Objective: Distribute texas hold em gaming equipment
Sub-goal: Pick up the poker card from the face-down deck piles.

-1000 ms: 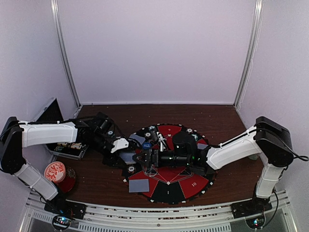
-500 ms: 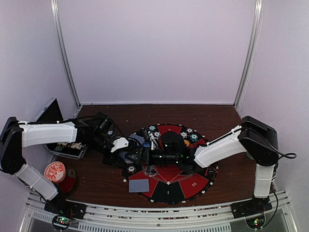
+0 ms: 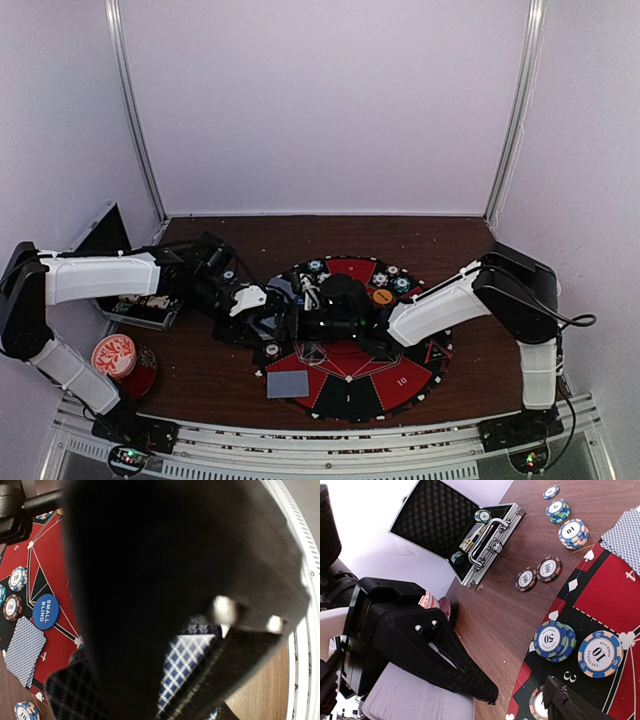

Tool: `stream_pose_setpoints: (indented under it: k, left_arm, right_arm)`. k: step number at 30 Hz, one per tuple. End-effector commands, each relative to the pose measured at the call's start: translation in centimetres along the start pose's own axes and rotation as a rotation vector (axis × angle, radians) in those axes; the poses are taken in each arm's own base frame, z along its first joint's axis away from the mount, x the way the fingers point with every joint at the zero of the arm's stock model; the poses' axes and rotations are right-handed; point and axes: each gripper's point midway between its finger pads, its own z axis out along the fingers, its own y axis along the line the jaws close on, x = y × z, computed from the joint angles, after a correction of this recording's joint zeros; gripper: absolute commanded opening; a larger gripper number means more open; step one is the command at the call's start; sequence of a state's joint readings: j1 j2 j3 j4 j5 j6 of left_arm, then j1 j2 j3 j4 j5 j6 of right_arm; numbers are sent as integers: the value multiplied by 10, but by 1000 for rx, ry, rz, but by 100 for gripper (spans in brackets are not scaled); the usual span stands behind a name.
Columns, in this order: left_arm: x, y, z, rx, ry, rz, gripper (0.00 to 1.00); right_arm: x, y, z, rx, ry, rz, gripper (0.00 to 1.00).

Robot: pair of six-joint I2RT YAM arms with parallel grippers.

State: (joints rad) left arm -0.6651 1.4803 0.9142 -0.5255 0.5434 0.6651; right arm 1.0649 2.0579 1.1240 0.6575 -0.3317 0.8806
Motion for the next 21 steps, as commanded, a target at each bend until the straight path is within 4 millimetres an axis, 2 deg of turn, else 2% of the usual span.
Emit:
stream_pose_setpoints:
  k: [1,7,12,17,21]
  left_arm:
    - [-8,-3,-3,2,-30,33,39]
    - [-6,-2,-2,3,-26,30,39]
    - [-7,-2,-2,2,-26,31,39]
    - [-6,-2,-2,3,-25,30,39]
    - [-5,-2,-1,4,-21,28,39]
  right_arm:
    - [-13,-11,4,19,-44,34,79]
    - [-16,-24,-11,54,-65,51,63]
    - [-22,-25,-26,84,-87,38,55]
    - [-26,-23,-37,109,-102,16,51]
    - [-26,-10,-40,71,-93,4,45]
